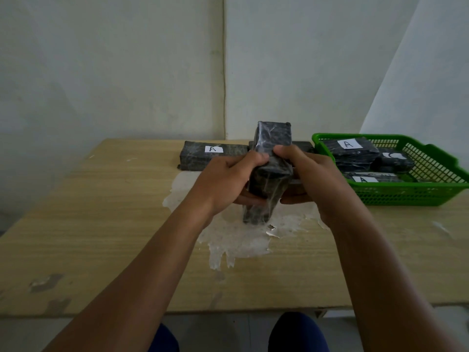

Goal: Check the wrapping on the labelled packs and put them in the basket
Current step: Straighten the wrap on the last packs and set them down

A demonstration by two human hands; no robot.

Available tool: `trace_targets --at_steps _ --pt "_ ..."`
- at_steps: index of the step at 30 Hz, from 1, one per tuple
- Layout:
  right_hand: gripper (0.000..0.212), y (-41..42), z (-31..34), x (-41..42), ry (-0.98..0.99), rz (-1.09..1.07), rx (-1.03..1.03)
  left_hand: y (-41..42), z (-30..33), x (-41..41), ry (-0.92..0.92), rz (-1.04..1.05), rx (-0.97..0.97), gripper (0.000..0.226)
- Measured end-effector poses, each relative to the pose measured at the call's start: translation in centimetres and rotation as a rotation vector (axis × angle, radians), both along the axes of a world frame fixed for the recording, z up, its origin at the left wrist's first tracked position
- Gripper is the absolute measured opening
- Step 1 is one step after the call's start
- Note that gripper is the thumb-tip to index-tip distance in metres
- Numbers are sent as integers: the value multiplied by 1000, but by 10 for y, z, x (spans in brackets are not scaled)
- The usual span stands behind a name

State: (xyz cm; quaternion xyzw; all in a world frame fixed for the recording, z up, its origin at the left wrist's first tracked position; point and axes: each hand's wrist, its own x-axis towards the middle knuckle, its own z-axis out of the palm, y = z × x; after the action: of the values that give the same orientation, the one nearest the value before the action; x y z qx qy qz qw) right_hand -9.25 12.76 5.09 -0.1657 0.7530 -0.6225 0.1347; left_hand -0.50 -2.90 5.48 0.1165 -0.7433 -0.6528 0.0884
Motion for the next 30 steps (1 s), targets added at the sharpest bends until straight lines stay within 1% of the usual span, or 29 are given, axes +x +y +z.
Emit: trace_targets --at_steps 3,5,7,8,10,12,13,14,16,18,19,22,25,28,30 --pt "30 -2 6 3 29 2 16 0 0 -3 32 34 17 29" --pt "34 -6 5 8 89 -29 60 0 -3 -3 52 72 25 30" --pt "52 -7 1 11 192 -26 122 -2 -5 -2 67 120 54 32" --pt "61 -7 -1 13 232 3 134 -3 -5 -2 69 139 65 34" --pt "71 -5 -4 18 267 97 126 -5 -3 0 52 155 53 41" --pt "92 -4 -12 17 315 129 132 -7 1 0 26 128 21 47" --pt "102 -4 -17 14 332 112 132 -9 3 0 17 90 -4 50" --pt "107 -4 -20 12 335 84 107 -11 4 1 18 37 -49 54" --pt "108 1 -23 7 297 46 10 -15 0 1 54 -51 -208 60" --pt "106 5 -24 5 291 59 -56 -22 -7 -1 150 -50 -370 47" --pt "104 7 -24 5 311 73 -58 -25 -10 -1 200 -41 -393 39" --pt "94 6 -29 5 327 93 -74 -28 -15 -2 318 -42 -354 31" --pt "93 7 -31 3 343 100 -86 -28 -18 -2 371 -47 -406 28" --pt "107 6 -31 1 374 69 -11 -32 -22 -5 363 -90 -415 30" --pt "120 7 -29 1 374 73 45 -32 -27 -9 326 -106 -327 32"
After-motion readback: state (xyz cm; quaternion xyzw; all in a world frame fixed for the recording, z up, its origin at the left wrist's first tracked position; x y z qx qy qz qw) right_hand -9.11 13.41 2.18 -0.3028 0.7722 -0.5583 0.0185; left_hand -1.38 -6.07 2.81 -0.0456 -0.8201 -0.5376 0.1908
